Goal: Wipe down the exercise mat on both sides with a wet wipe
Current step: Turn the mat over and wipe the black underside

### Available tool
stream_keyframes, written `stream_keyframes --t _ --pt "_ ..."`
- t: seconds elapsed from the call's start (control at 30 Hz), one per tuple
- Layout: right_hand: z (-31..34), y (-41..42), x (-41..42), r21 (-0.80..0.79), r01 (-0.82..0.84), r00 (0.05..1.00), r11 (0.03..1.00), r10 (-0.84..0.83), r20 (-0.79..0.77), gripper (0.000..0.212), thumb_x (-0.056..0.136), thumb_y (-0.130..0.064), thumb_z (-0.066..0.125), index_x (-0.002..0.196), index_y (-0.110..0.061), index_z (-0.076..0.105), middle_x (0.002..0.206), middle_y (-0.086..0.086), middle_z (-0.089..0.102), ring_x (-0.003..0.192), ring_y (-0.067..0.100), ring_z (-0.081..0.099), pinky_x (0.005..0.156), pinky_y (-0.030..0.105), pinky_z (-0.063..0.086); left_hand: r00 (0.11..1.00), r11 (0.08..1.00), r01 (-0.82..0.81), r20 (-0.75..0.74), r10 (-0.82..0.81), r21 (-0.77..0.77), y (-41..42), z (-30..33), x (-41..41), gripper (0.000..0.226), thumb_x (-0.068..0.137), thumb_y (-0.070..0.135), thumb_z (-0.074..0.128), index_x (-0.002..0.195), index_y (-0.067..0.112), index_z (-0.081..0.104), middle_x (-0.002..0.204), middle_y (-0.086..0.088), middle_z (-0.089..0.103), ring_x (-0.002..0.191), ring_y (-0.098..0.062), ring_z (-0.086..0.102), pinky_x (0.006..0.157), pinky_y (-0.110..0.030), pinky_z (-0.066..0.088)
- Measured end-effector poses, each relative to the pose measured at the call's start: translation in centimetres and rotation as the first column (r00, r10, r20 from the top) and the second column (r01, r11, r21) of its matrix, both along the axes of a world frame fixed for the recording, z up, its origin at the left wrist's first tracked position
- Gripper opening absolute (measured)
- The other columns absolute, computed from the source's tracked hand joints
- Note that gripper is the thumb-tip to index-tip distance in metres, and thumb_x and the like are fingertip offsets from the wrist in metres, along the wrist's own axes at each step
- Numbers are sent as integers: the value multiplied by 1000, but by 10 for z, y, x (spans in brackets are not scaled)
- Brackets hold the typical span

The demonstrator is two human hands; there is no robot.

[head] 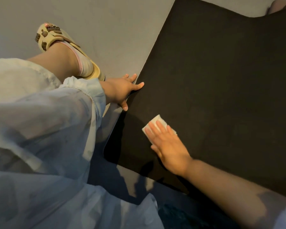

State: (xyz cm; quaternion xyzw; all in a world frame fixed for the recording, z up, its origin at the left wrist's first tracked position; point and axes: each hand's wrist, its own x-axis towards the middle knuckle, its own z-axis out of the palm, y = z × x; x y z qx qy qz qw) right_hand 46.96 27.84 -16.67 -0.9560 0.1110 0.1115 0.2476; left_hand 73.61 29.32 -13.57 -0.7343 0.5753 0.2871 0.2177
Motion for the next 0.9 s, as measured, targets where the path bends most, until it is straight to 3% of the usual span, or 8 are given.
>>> stream_keyframes --t 0.17,0.3,0.37,0.47,0.57,0.63,0.7,0.9 --pt "2 33 -32 193 -220 972 956 232 -40 63 99 -20 42 146 -30 2 148 -18 -13 133 3 -32 102 17 -29 999 1000 -17 30 17 -11 3 5 -6 108 78 28 74 148 32 -7 157 -6 -15 145 -29 -3 116 -43 14" --pt "9 40 -48 348 -301 944 888 329 -23 56 98 -10 44 148 -22 22 155 -10 5 138 -1 -15 108 12 -18 994 1000 -21 105 20 3 5 8 -13 108 78 29 74 148 33 -8 155 -8 -22 144 -32 -6 116 -45 15" --pt "16 41 -55 486 -184 976 854 217 -12 46 98 -8 45 143 -14 38 155 -2 22 141 0 3 112 11 -5 983 1000 -16 180 17 -4 4 9 -23 106 81 26 72 148 32 -9 153 -9 -27 143 -34 -12 114 -49 16" --pt "33 27 -56 679 145 986 719 -166 -35 34 99 -7 43 131 -7 53 143 3 44 136 5 33 116 21 19 986 995 49 165 -35 -84 -4 10 -48 100 84 11 63 149 30 -10 152 -12 -28 143 -34 -14 115 -50 9" --pt "38 -10 -51 679 454 802 577 -596 -30 32 99 -6 36 123 -1 57 130 7 55 125 14 49 112 33 31 998 995 53 26 -51 -84 -15 13 -81 114 77 24 74 147 27 -16 153 -15 -26 143 -35 -10 116 -47 9" --pt "39 -44 -48 644 566 649 514 -760 36 34 100 -4 33 121 6 57 125 17 58 119 28 54 108 36 37 999 999 39 7 -39 -4 -19 11 -100 125 70 33 80 147 24 -18 153 -16 -25 142 -39 -10 116 -51 11" --pt "38 -79 -45 534 665 560 522 -822 106 35 101 -6 31 124 3 56 125 17 58 117 31 55 101 30 38 1000 998 -15 0 15 63 -20 8 -111 126 69 27 81 148 22 -17 152 -16 -26 141 -41 -14 115 -54 10" --pt "31 -166 -8 213 801 519 560 -826 217 42 103 -20 31 141 -3 39 148 11 38 139 21 30 107 16 16 991 986 -102 -74 112 132 -25 8 -111 127 69 18 82 147 24 -18 150 -12 -32 138 -39 -23 113 -55 4"
